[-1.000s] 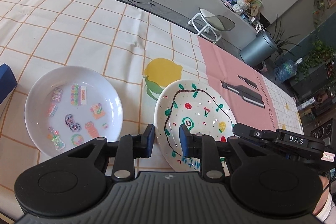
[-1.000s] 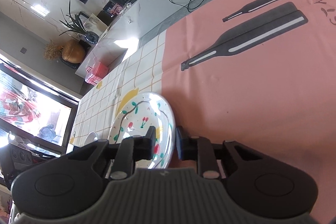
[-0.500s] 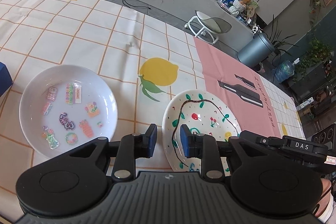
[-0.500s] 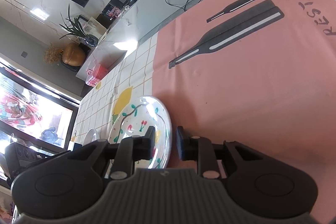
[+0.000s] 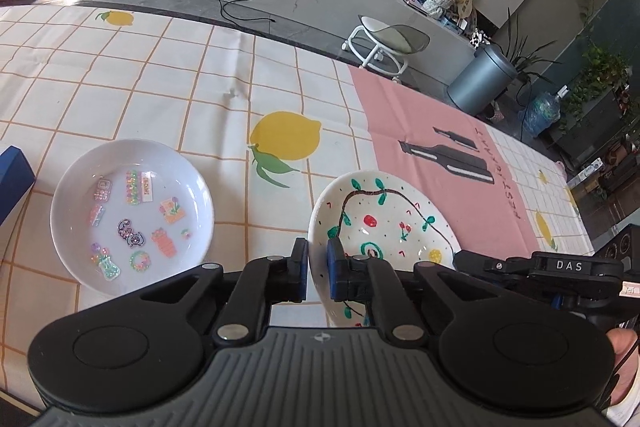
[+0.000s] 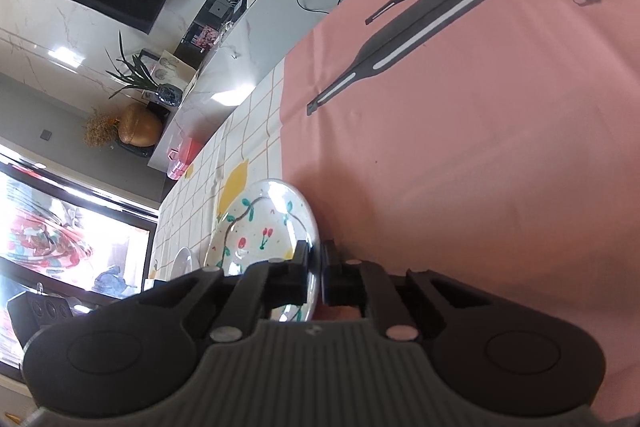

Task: Organize plates and bowls
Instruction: 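Close both grippers on the rim of the painted plate, then lift the painted plate with both grippers and carry it over the glass plate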

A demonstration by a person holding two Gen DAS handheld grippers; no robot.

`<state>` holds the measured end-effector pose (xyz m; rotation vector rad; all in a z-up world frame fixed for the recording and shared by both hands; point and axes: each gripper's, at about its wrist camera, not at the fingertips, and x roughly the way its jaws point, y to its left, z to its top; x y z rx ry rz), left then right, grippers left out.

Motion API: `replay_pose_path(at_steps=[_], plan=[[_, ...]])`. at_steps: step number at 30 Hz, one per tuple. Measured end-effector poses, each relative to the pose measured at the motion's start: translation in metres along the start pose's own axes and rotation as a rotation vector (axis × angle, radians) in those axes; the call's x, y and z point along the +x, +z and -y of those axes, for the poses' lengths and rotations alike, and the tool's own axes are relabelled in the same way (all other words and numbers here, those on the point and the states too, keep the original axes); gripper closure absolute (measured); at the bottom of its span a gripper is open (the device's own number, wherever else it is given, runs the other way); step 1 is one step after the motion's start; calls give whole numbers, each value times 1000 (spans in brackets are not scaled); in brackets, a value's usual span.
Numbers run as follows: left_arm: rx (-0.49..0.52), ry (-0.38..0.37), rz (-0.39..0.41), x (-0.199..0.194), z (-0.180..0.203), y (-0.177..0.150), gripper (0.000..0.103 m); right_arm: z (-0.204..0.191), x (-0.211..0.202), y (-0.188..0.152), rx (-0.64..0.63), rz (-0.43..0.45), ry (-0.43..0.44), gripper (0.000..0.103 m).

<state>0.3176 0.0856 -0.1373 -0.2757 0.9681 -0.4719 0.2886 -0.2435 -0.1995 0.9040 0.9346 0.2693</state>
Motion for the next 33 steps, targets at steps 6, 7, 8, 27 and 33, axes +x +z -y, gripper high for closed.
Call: replay_pose_path(at_steps=[6,7,8,27,33], plan=[[-1,-1,30,-21,16,6,93,-10,-17,-7,34,29,32,99],[-2,-2,33,-26,20,6,93,-12,-20,-8,39,33,36,99],[-7,-4,34,-30,24,6,93,-13,-24,-8,42,38,39,99],[56,-27,38,-89,158,-37,93,11,-159,-39,135,156,113,98],[58,-70,25,-81,194,-70,93,45,-209,-57,190,194,95,98]])
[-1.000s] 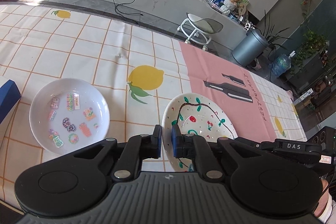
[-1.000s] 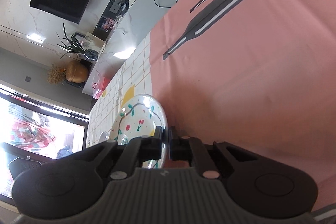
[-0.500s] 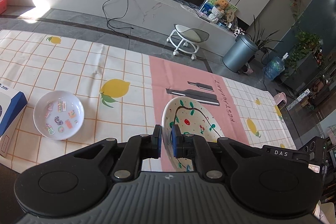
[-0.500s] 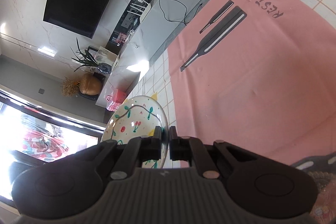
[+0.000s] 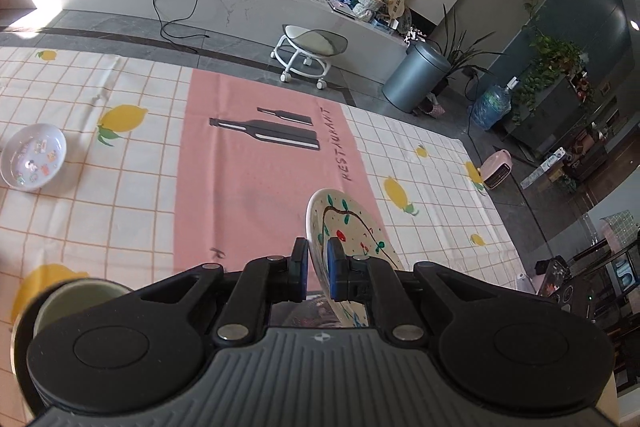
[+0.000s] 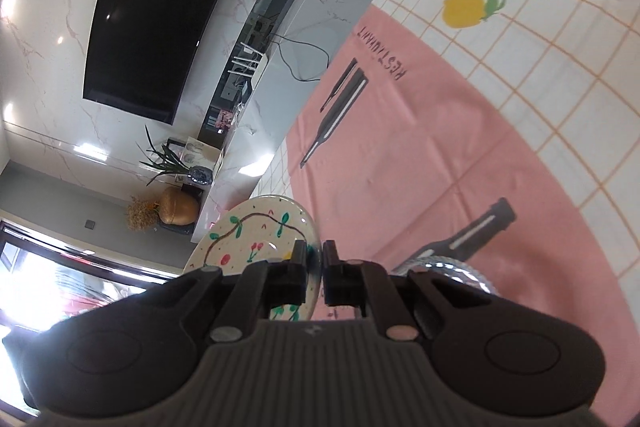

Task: Organize plates and bowls
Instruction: 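Lift the painted plate with both grippers and carry it over the glass plate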

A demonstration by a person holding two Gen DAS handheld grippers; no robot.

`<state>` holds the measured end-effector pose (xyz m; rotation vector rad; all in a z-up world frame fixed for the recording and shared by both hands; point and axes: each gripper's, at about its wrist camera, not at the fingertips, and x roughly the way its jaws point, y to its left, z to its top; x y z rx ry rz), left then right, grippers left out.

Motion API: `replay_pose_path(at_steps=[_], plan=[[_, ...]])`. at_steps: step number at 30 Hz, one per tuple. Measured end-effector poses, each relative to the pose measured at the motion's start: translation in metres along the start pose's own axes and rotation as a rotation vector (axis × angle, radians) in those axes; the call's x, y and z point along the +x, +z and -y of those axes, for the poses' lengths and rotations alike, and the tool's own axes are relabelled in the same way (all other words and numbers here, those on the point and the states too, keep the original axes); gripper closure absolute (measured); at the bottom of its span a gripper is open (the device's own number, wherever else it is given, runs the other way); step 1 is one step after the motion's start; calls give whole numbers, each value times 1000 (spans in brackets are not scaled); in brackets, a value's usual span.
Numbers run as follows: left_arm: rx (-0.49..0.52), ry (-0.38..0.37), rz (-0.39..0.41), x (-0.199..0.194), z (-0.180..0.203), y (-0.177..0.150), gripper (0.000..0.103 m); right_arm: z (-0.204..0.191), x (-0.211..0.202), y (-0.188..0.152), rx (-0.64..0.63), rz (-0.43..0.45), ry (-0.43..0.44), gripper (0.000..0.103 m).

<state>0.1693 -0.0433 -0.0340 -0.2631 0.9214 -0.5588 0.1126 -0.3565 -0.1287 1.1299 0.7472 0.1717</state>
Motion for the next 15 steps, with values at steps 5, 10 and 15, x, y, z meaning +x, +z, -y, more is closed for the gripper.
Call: replay_pose_path(at_steps=[5,10,15], plan=[[-52,-37,-32,14,11,-31,93,26,-38,-5,5,30,-42,97],[-108,-52,-58,25,9,-63,93,53,-66,-15,6,30,-84,98],[-136,-19,-73,28,7,-92,93,70,-77,-28,7,14,-118,98]])
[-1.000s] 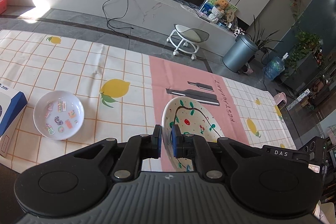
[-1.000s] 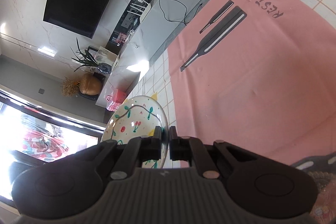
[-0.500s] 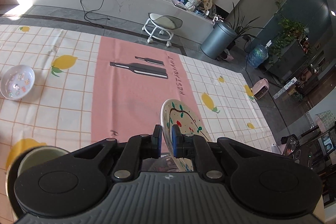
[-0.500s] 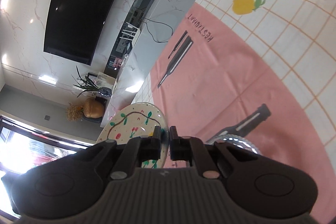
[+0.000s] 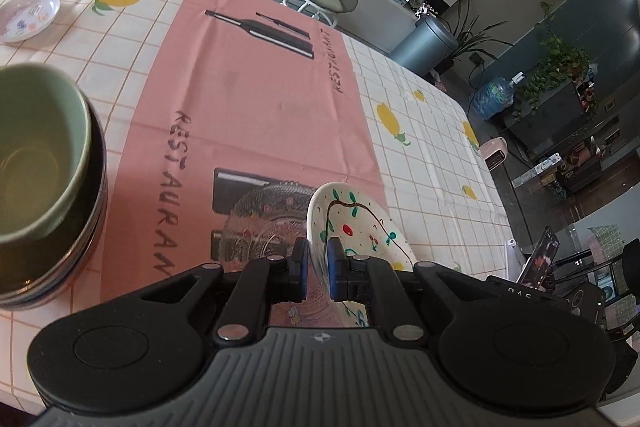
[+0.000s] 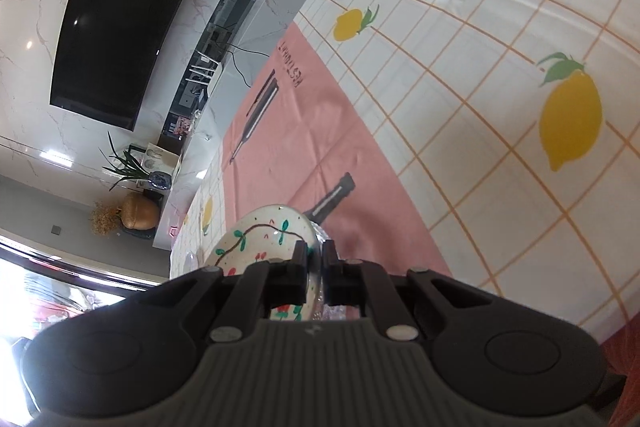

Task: Organize plates and bowls
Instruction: 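Lift the painted plate with both grippers and carry it over the glass plate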

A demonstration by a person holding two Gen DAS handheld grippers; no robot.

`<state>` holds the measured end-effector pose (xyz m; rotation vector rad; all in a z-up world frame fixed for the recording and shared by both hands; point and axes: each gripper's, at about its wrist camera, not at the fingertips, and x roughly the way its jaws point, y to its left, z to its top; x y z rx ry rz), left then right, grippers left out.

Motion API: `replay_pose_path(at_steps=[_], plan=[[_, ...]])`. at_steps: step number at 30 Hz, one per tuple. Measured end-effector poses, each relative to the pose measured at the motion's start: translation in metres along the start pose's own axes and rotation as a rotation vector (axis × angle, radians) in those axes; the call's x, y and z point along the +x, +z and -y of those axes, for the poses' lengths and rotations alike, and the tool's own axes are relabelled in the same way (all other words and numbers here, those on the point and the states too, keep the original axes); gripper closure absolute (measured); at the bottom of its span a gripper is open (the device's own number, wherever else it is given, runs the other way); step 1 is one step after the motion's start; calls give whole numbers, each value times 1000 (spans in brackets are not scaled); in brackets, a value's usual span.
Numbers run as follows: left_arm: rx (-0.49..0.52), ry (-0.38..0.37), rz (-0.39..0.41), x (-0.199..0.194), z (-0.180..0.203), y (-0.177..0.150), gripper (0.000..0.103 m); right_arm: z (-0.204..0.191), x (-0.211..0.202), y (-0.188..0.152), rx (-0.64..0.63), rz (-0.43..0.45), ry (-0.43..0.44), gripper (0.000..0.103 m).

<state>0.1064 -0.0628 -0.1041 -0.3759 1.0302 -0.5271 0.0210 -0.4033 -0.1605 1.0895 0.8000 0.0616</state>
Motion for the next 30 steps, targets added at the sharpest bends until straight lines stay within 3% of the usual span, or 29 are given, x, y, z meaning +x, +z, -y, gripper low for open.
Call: replay_pose_path(at_steps=[10,30], plan=[[-56,56,5,8,-23,-16,93,-5,14,-12,-42,-26,-33,99],[37,158,-5,20,-11,-28,91,-7,18,-20,-119,-21,-91,99]])
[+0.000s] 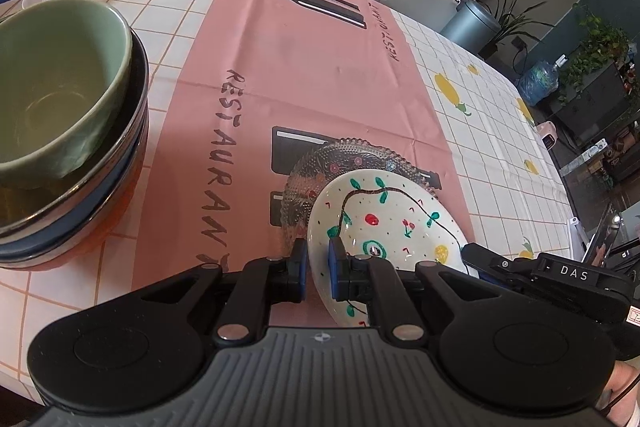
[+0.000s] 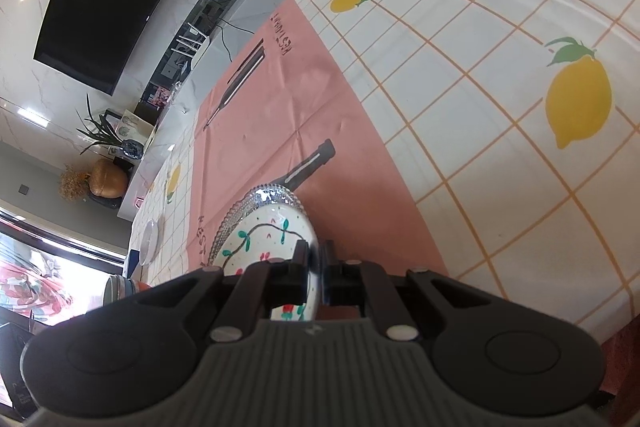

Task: Organize plates and bowls
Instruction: 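Lift the painted plate with both grippers and carry it over the glass plate, then lower the painted plate onto the glass plate and open the left gripper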

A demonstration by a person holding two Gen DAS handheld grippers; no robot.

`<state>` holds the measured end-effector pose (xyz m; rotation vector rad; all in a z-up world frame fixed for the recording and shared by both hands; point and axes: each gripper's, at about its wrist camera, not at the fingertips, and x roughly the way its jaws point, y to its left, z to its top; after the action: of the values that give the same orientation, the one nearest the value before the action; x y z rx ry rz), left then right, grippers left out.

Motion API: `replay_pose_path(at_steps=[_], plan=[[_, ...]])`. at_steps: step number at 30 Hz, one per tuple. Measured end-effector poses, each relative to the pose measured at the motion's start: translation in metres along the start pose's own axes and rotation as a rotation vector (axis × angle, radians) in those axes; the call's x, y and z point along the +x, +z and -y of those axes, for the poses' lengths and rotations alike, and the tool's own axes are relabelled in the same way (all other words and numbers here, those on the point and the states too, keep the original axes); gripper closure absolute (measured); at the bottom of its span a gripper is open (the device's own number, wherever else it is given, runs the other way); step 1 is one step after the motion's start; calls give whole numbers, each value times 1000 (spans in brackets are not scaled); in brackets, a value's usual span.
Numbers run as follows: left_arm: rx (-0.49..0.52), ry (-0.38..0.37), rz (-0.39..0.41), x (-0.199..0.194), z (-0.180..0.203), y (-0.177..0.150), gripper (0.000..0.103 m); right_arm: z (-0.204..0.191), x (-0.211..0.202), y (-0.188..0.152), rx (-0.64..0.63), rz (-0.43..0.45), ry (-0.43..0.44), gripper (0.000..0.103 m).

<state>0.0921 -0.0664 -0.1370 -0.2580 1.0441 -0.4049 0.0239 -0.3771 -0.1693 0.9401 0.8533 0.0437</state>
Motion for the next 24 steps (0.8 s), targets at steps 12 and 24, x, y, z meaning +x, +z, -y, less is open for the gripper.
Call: replay_pose_path(at_steps=[12,24], plan=[[93,97,-5,4,22,1,88,-4,0,-3,-49,23,-18,97],[172,190,-19,8,41,0,86,-10,-2,-8,-93,27,-32,91]])
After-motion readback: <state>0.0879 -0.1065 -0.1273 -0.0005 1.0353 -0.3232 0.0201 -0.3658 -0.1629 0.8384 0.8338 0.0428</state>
